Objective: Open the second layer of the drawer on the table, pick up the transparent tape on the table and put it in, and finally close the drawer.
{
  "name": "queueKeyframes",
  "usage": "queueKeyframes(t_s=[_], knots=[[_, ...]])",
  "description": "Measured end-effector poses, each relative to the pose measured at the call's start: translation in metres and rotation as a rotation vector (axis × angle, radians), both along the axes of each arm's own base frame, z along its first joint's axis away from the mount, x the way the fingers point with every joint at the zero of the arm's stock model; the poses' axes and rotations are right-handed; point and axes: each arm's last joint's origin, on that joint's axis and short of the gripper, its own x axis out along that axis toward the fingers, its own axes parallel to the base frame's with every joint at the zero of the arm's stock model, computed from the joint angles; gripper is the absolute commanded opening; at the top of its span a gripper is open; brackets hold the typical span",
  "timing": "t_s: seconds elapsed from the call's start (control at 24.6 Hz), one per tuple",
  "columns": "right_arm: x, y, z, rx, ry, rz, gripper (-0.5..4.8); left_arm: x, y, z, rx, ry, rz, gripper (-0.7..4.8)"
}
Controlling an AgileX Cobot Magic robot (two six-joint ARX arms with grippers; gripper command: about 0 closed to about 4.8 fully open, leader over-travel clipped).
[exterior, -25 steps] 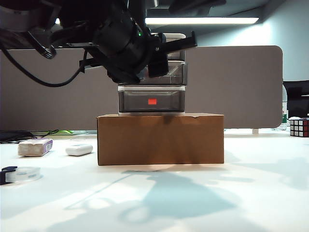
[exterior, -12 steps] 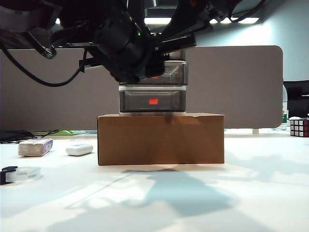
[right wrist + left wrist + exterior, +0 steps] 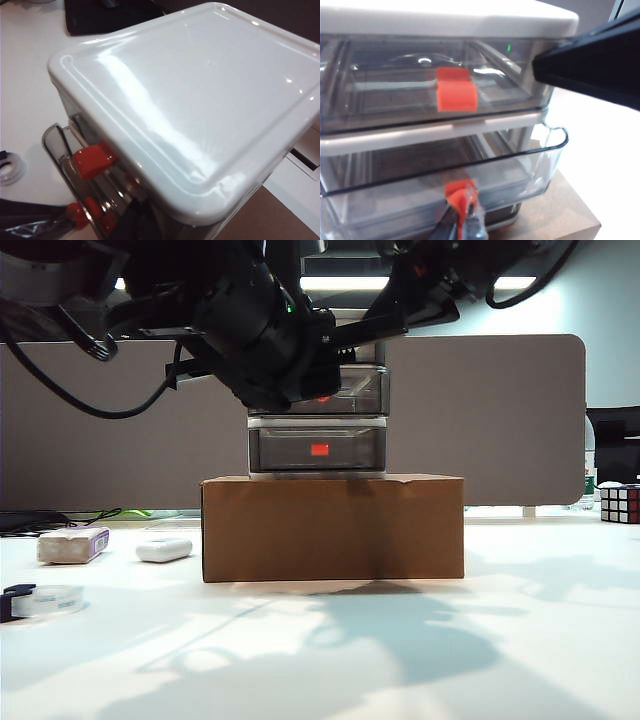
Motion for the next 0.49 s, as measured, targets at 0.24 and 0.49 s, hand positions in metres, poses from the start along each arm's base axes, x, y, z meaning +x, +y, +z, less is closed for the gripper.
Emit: queueKeyframes(t_s=[0.24,0.49], knots=[[0.005,-0.002,-0.004,0.004,0.011,-0.008,-0.05,-0.007,-0.005,0.000,0.003,0.001,-0.023,-0.06],[0.007,0.000,-0.005,0.019,0.012,0.005,-0.05,-0.027,-0.016,0.000,0.043,0.001,-0.035,-0.06]])
